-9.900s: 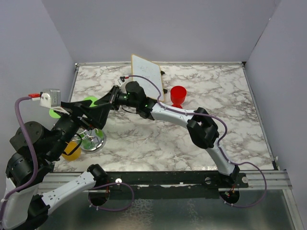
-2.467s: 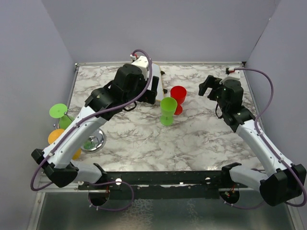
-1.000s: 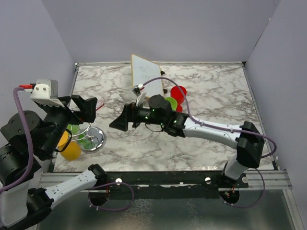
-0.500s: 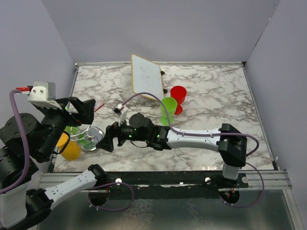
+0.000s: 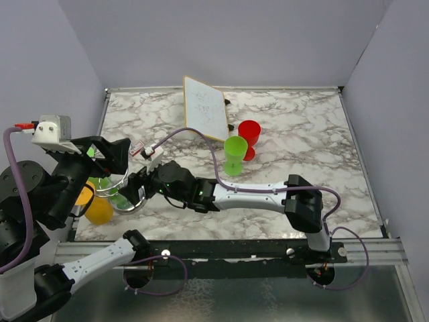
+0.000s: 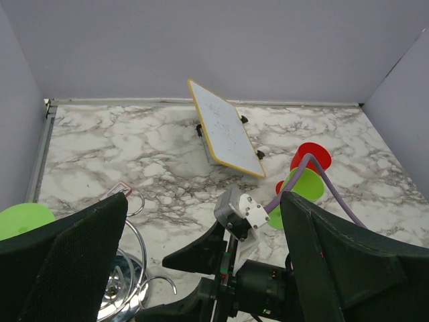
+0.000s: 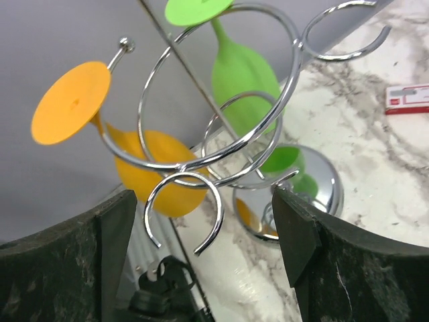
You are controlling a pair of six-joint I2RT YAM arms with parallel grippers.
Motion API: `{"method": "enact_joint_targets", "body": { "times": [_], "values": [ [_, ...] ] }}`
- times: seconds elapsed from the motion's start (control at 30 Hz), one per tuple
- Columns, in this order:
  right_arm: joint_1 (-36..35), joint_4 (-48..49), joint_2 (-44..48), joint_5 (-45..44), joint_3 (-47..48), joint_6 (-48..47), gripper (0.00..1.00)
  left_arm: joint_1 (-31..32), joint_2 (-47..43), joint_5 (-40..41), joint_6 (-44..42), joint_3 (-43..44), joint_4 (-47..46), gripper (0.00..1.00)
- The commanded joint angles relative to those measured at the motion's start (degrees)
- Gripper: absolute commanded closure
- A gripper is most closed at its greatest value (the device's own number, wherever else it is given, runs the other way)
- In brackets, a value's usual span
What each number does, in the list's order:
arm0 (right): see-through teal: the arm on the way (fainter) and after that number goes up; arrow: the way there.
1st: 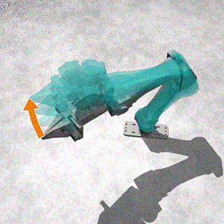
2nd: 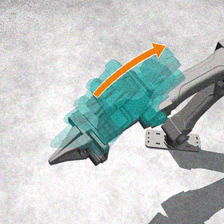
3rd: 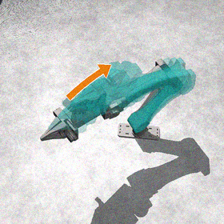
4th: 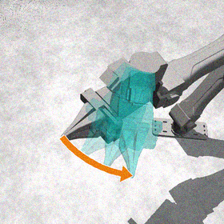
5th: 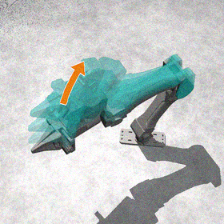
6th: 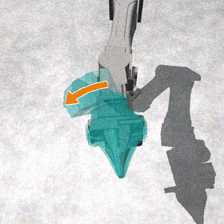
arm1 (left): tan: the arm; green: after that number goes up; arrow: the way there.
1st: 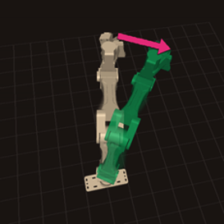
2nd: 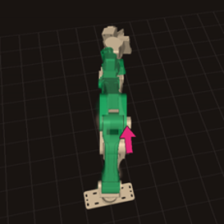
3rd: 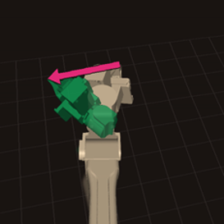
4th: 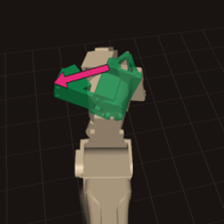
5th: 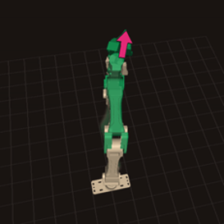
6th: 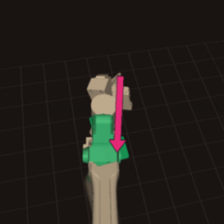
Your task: Take the wine glass off the wine glass rack
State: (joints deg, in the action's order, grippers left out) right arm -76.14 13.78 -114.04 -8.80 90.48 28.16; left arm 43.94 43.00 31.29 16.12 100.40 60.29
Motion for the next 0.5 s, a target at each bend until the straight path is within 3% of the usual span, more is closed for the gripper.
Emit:
{"method": "enact_joint_targets", "body": {
  "times": [0.0,0.47],
  "values": [
    [-0.5,-1.0,-2.6,-7.3,4.2,-5.1,0.18,-0.2,0.1,0.0,0.5,0.2,0.2,0.01],
    [-0.5,-0.6,-3.3,-5.8,5.4,-11.8,0.3,-0.2,0.4,0.0,0.8,-1.1,0.1,0.01]
  ]
}}
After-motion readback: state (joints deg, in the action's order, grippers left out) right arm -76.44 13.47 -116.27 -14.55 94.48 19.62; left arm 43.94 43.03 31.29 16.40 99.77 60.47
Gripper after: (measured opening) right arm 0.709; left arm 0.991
